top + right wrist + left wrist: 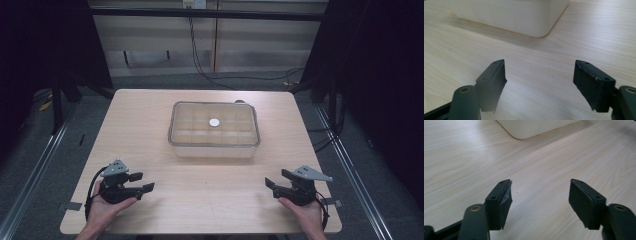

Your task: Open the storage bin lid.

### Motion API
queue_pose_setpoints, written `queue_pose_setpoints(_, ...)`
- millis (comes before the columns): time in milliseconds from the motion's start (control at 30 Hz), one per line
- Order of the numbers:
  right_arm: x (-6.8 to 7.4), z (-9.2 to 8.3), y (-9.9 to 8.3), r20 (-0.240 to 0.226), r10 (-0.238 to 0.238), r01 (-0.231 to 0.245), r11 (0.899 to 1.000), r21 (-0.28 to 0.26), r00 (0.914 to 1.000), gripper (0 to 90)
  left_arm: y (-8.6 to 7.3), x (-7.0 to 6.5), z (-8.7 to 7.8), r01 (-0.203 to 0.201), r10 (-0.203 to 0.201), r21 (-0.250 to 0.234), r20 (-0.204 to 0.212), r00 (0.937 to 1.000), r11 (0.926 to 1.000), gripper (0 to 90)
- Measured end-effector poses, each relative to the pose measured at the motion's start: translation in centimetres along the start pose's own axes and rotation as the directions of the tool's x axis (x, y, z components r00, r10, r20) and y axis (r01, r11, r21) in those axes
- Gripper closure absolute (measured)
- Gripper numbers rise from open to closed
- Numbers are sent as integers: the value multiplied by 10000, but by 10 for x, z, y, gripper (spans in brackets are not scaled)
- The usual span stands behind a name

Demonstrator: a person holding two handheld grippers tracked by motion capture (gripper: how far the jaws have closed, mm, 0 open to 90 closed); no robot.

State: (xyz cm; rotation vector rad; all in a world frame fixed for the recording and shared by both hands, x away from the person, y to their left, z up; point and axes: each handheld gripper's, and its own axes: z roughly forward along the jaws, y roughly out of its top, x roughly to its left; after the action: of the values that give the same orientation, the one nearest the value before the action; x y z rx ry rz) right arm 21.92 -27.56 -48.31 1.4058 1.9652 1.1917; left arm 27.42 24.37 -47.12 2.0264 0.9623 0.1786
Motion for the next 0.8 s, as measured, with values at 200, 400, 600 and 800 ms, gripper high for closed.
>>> queue_pose_setpoints(200,-2,-1,4,-428,219,-233,9992,-337,9988,293,3,6,7,287,-289,194,128,9995,9994,319)
queue_pose_setpoints(400,0,-4,9,-884,376,-388,9992,-118,9954,324,5,6,3,425,-420,-234,192,9989,9988,305)
queue_pose_setpoints(600,2,-7,18,-957,61,-64,10000,-34,9954,309,9,4,-4,199,-184,-512,304,9994,9985,348)
queue_pose_setpoints(800,7,-2,27,-1142,50,-41,10000,79,9934,274,17,2,0,79,-66,-370,355,9993,9993,365)
